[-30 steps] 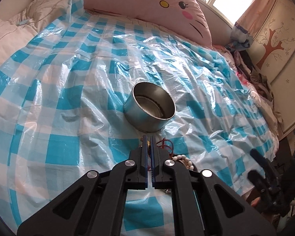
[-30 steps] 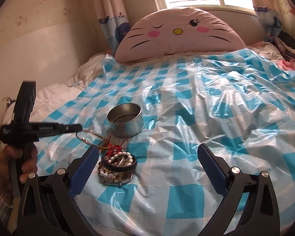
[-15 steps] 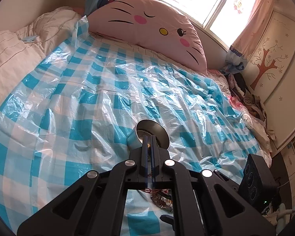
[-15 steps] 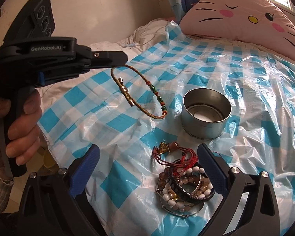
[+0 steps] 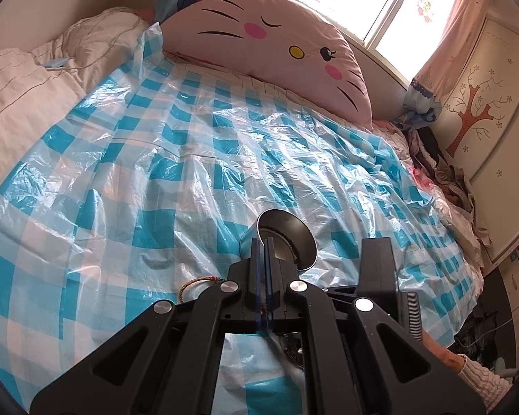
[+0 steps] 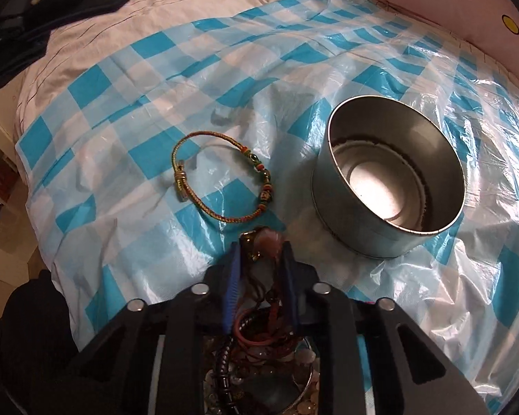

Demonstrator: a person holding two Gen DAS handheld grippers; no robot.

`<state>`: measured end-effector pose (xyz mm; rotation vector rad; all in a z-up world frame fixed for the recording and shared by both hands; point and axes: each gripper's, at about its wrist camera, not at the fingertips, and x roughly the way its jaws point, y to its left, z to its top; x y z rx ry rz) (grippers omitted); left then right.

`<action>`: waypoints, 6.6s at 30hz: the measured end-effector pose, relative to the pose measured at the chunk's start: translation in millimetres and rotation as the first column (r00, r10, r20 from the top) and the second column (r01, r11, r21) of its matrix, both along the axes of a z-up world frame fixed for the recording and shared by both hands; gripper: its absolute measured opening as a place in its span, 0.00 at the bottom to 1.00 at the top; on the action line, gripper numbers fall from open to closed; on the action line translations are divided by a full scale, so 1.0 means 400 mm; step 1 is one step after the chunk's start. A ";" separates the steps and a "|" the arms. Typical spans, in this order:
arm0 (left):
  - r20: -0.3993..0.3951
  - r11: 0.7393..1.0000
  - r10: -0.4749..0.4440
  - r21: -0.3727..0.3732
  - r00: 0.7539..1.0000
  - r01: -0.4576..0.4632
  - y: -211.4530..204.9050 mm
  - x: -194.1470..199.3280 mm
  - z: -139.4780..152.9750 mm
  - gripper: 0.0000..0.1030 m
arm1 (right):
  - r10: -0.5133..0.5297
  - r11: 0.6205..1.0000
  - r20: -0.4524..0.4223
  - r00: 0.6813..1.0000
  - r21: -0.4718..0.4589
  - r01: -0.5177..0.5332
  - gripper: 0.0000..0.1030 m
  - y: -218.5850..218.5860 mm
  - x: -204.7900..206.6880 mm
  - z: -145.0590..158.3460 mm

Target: Organize jewelry

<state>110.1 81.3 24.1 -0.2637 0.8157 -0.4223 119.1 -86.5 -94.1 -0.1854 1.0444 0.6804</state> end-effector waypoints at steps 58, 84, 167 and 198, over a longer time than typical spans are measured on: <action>-0.136 0.974 -0.054 0.213 0.989 0.082 -0.253 0.218 -0.128 0.08 | -0.054 0.998 0.181 0.982 -0.025 0.060 0.06 -0.108 0.080 0.198; -0.150 0.992 0.055 0.118 0.987 -0.038 -0.107 0.035 -0.162 0.52 | -0.298 0.953 0.113 0.948 -0.009 0.301 0.76 -0.238 -0.024 0.137; -0.228 0.998 0.021 0.059 0.973 -0.008 -0.190 0.057 -0.253 0.07 | -0.264 0.934 0.052 0.963 0.265 0.241 0.05 -0.291 -0.068 0.048; -0.169 1.000 0.018 0.013 0.985 -0.016 -0.179 0.048 -0.182 0.07 | -0.286 0.923 0.115 0.951 0.301 0.241 0.03 -0.316 -0.103 0.170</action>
